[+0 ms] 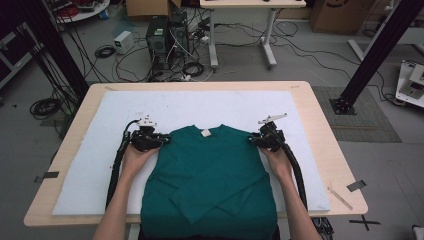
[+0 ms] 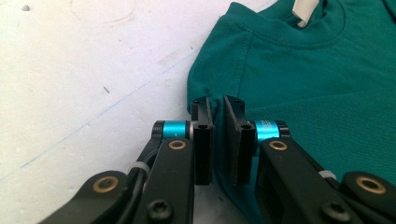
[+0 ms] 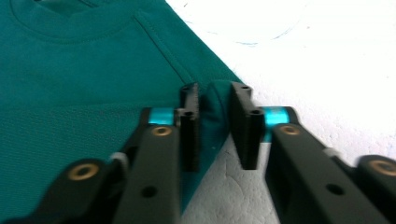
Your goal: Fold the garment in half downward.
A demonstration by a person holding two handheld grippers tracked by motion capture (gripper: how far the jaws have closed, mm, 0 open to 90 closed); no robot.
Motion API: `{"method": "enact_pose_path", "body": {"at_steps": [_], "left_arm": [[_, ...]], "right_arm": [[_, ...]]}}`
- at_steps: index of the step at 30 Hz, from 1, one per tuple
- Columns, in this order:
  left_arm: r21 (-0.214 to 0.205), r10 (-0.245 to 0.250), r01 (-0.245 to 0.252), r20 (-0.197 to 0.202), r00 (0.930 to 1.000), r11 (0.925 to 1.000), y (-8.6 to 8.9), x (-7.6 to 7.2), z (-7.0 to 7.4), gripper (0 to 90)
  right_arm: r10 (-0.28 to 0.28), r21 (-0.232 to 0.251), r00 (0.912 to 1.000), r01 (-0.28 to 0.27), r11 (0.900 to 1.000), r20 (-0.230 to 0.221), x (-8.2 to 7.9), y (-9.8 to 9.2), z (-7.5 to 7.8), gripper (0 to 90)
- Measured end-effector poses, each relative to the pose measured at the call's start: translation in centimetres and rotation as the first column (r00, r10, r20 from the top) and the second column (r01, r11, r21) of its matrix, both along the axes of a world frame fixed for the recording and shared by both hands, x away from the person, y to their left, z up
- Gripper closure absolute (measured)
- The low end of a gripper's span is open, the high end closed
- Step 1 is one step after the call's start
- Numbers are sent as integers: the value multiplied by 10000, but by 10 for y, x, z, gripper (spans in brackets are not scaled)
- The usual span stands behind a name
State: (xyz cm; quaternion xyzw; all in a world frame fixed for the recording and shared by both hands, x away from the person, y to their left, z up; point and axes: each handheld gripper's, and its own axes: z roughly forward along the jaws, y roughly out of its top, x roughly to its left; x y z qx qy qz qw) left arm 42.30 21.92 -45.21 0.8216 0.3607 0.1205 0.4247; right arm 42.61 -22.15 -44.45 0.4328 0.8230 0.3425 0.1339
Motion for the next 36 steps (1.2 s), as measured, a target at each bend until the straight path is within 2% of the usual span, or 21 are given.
{"method": "enact_pose_path", "body": {"at_steps": [6,13,15,16,19,21,26,29,32,35,36], "left_arm": [[-79,21,-22,-111,9999,10000,1,1,0,827],[-446,231,-253,-484,9986,9987,3,3,-1,833],[-442,336,-361,-563,9979,9984,3,3,0,838],[-413,355,-377,-541,9979,9984,2,2,1,840],[-23,417,-417,-152,9990,9991,-3,-3,4,844],[12,476,-476,-35,9989,9989,-5,-4,9,846],[-861,865,-855,69,9962,9926,0,-3,18,847],[-800,1055,-1048,54,9944,9913,1,-2,19,847],[-680,1229,-1243,-244,9921,9899,0,3,21,846],[-475,1234,-1243,-214,9921,9911,-4,9,29,847],[-530,1248,-1254,-150,9921,9907,-4,11,30,846]], "right_arm": [[14,303,9999,-10,9995,-135,2,-4,-1,842],[71,200,9999,-69,9998,-126,2,-4,0,849],[102,198,9998,-99,9998,-143,2,-5,1,852],[72,189,9999,-71,9998,-80,2,-5,2,854],[20,23,10000,-20,10000,-31,0,-6,5,855],[66,107,10000,-67,9999,67,0,-7,7,855],[-148,237,9998,145,9996,119,1,-9,16,856],[-218,320,9997,214,9993,133,4,-8,20,856],[-264,297,9996,261,9992,122,8,-6,23,855],[-317,206,9994,314,9993,166,10,-4,25,855],[-363,218,9992,358,9991,192,11,-4,26,855]]}}
